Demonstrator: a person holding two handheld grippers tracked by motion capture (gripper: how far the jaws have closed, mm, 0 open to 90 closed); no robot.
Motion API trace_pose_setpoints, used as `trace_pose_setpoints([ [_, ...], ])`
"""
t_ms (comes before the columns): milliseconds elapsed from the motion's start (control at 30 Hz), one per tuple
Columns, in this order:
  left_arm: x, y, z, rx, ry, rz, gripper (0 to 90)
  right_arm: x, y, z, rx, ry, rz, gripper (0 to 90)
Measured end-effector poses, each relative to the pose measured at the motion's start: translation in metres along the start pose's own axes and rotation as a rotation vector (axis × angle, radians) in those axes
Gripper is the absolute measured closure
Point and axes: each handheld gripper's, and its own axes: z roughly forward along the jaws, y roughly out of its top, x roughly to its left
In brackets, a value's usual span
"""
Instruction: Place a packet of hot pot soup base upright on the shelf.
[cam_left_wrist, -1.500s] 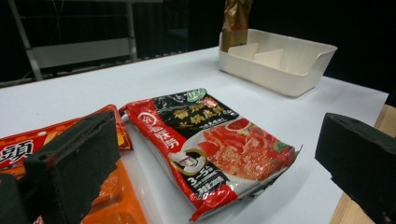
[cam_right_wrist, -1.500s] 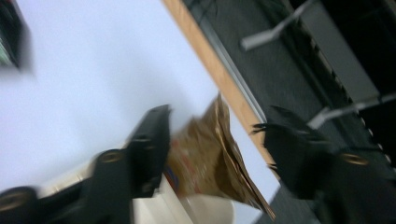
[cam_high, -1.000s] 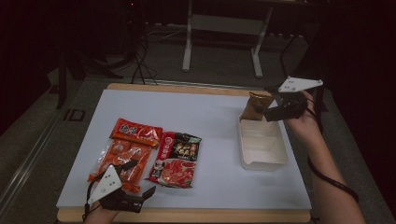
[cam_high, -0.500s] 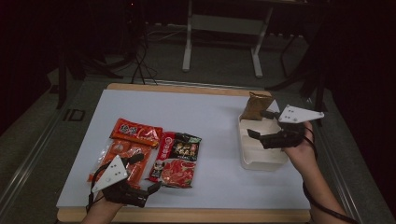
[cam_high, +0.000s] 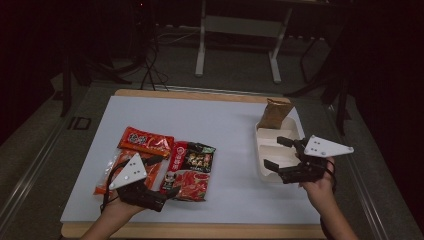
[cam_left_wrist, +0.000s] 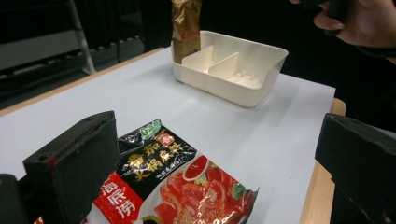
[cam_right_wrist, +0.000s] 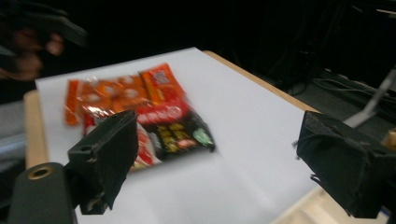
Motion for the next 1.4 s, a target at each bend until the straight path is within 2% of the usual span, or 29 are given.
trace_pose_setpoints([
  [100,0.004,0.004,0.004,0.014,0.004,0.003,0.3,0.007,-0.002,-0.003,-0.024,-0.016,0.015,10.4],
  [200,0.013,0.013,0.014,0.041,0.018,-0.001,0.3,0.013,-0.004,-0.004,-0.025,0.008,0.027,10.4],
  [300,0.017,0.016,0.019,0.045,0.03,-0.002,0.3,0.018,-0.006,-0.004,-0.031,0.001,0.022,11.0],
  [333,0.022,0.019,0.024,0.055,0.038,-0.012,0.3,0.021,-0.006,-0.004,-0.031,0.013,0.017,12.3],
  [400,0.025,0.02,0.026,0.055,0.05,-0.013,0.3,0.024,-0.006,-0.004,-0.037,0.034,0.018,12.9],
  [433,0.027,0.021,0.028,0.057,0.048,-0.014,0.3,0.024,-0.006,-0.004,-0.037,0.034,0.018,12.9],
  [533,0.039,0.025,0.037,0.069,0.078,-0.023,0.9,0.029,-0.004,-0.005,-0.047,0.03,0.003,13.6],
  [567,0.043,0.025,0.039,0.071,0.073,-0.032,0.9,0.029,-0.004,-0.005,-0.045,0.033,-0.004,13.6],
  [633,0.046,0.025,0.041,0.077,0.084,-0.037,0.9,0.031,-0.005,-0.004,-0.049,0.016,-0.019,14.2],
  [667,0.052,0.026,0.044,0.09,0.093,-0.039,0.9,0.03,-0.005,-0.004,-0.046,0.031,-0.012,14.2],
  [733,0.052,0.026,0.044,0.09,0.093,-0.039,0.9,0.031,-0.006,-0.003,-0.048,0.027,-0.012,14.2],
  [800,0.062,0.024,0.05,0.117,0.128,-0.046,0.9,0.032,-0.005,-0.002,-0.046,0.019,-0.027,15.0],
  [933,0.067,0.023,0.051,0.12,0.13,-0.052,1.1,0.034,-0.005,-0.001,-0.049,0.02,-0.043,15.2],
  [967,0.076,0.019,0.055,0.118,0.148,-0.074,3.5,0.035,-0.005,-0.001,-0.051,0.029,-0.04,15.2],
  [1000,0.079,0.018,0.056,0.118,0.147,-0.083,3.7,0.036,-0.006,0.0,-0.054,0.025,-0.041,15.3],
  [1067,0.085,0.015,0.06,0.129,0.159,-0.086,4.5,0.036,-0.006,0.001,-0.057,0.045,-0.029,15.2],
  [1133,0.09,0.013,0.064,0.145,0.179,-0.082,6.5,0.036,-0.006,0.003,-0.059,0.046,-0.028,15.3],
  [1167,0.093,0.011,0.066,0.148,0.183,-0.087,6.6,0.036,-0.006,0.004,-0.058,0.054,-0.026,15.3],
  [1233,0.099,0.007,0.07,0.157,0.192,-0.099,12.4,0.038,-0.007,0.006,-0.057,0.058,-0.025,15.3],
  [1333,0.101,0.005,0.073,0.16,0.182,-0.102,15.3,0.04,-0.007,0.007,-0.057,0.061,-0.036,15.3],
  [1367,0.106,-0.001,0.083,0.201,0.166,-0.088,18.7,0.04,-0.007,0.009,-0.051,0.07,-0.033,15.3],
  [1400,0.107,-0.004,0.087,0.217,0.177,-0.082,20.0,0.041,-0.007,0.009,-0.053,0.071,-0.034,15.3],
])
